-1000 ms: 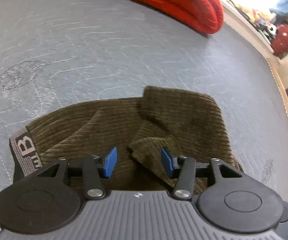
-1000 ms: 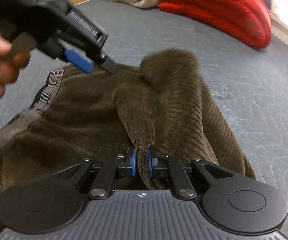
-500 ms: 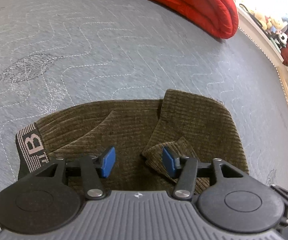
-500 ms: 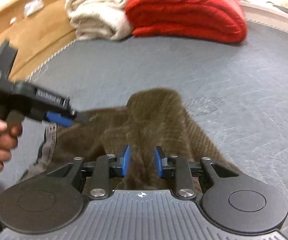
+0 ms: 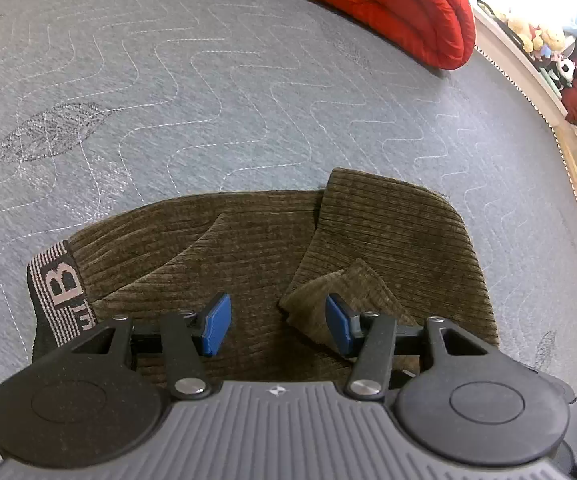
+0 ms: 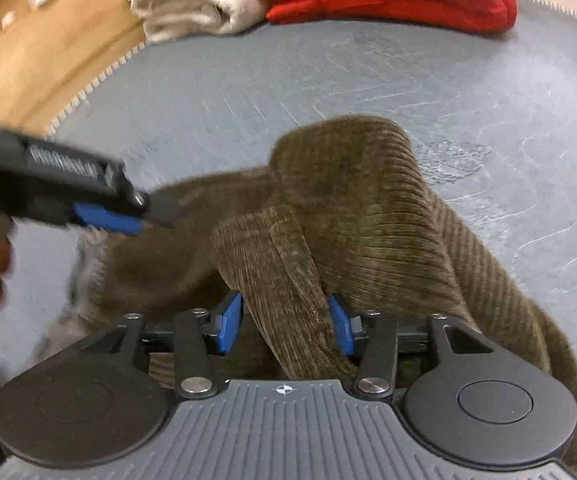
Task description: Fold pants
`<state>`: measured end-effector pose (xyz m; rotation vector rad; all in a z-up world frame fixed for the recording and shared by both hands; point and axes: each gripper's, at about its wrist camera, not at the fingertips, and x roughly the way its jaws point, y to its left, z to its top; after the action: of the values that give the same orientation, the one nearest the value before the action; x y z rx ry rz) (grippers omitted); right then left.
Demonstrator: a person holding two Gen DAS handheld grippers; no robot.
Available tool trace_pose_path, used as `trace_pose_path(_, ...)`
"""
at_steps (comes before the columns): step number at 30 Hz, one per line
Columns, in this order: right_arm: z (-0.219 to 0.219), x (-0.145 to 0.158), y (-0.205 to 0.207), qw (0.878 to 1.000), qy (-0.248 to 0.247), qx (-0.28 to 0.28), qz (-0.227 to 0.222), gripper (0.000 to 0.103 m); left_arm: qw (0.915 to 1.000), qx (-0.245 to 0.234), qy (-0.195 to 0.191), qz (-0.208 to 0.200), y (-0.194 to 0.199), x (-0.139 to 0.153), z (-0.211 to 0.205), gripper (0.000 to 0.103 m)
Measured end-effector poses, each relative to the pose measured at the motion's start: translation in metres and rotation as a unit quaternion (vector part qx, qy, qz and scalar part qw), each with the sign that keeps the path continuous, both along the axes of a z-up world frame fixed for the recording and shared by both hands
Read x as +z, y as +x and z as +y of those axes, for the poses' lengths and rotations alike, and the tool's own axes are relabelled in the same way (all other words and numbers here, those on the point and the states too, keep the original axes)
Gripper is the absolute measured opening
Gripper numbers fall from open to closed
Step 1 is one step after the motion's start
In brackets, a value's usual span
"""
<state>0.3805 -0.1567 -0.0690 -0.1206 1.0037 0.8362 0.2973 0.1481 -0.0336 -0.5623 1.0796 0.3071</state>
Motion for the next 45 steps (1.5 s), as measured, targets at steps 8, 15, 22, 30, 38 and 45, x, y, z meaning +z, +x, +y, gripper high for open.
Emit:
trace_pose_path(8, -0.008, -0.007, 0.012, 0.993, 0.065, -0.010, 0.095, 0.053, 1.0000, 0.006, 0.001, 0.003, 0.000, -0.001, 0.004, 0.058)
trace_pose_path(15, 0.008, -0.005, -0.002, 0.999, 0.007, 0.017, 0.028, 0.014, 1.0000, 0.007, 0.001, 0.005, 0.000, -0.001, 0.006, 0.058)
trace_pose_path(22, -0.001, 0.025, 0.000, 0.999, 0.049, -0.001, -0.014, 0.013, 0.9999, 0.010, 0.013, 0.003, 0.000, 0.001, 0.007, 0.058)
trace_pose_path(30, -0.093, 0.079, 0.024, 0.972, 0.180, -0.141, -0.057, 0.012, 0.9979, -0.017, 0.059, -0.019, 0.000, 0.008, -0.003, 0.058)
trace_pose_path(38, -0.295, 0.082, 0.054, 0.840, 0.257, -0.468, -0.094, 0.011, 0.9708, -0.215, 0.063, -0.084, 0.000, 0.011, -0.080, 0.058)
trace_pose_path(45, -0.438, 0.016, 0.038, 0.696, 0.176, -0.694, -0.053, 0.010, 0.9256, -0.356, 0.063, -0.112, -0.007, -0.013, -0.149, 0.058)
